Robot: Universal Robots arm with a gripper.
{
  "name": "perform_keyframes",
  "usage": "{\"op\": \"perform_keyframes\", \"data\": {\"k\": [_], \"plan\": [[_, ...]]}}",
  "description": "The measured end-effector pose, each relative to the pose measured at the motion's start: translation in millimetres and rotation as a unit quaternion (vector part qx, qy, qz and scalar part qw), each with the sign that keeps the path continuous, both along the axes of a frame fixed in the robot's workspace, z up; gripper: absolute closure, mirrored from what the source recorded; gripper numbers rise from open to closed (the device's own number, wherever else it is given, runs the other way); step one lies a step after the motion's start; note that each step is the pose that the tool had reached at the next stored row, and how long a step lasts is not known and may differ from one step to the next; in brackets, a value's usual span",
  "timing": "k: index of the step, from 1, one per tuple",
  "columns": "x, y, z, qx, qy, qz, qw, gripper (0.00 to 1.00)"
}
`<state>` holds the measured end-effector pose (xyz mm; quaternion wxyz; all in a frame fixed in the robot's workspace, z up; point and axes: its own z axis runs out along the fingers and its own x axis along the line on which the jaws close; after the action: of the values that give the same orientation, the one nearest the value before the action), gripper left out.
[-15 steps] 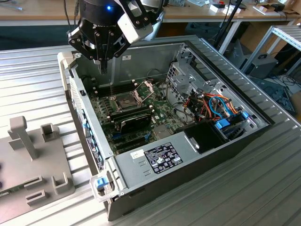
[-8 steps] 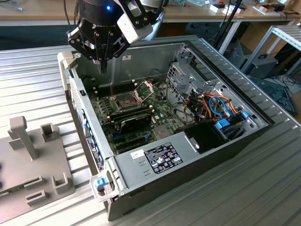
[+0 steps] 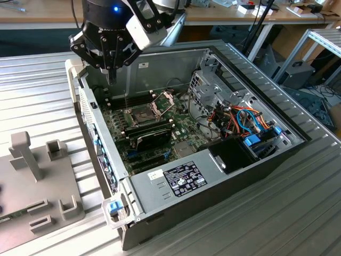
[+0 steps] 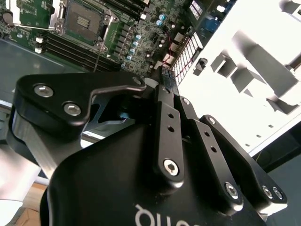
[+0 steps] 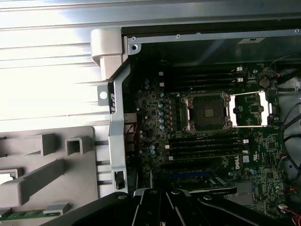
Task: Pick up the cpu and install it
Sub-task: 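Reach for the cpu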
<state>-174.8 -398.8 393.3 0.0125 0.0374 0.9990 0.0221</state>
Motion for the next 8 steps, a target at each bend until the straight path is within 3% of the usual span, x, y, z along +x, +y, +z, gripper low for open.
{"op": "perform_keyframes", "data": {"k": [8], "plan": [[-14.6, 0.0, 0.0, 0.0000, 0.0000, 0.000, 1.00000, 0.89]]}}
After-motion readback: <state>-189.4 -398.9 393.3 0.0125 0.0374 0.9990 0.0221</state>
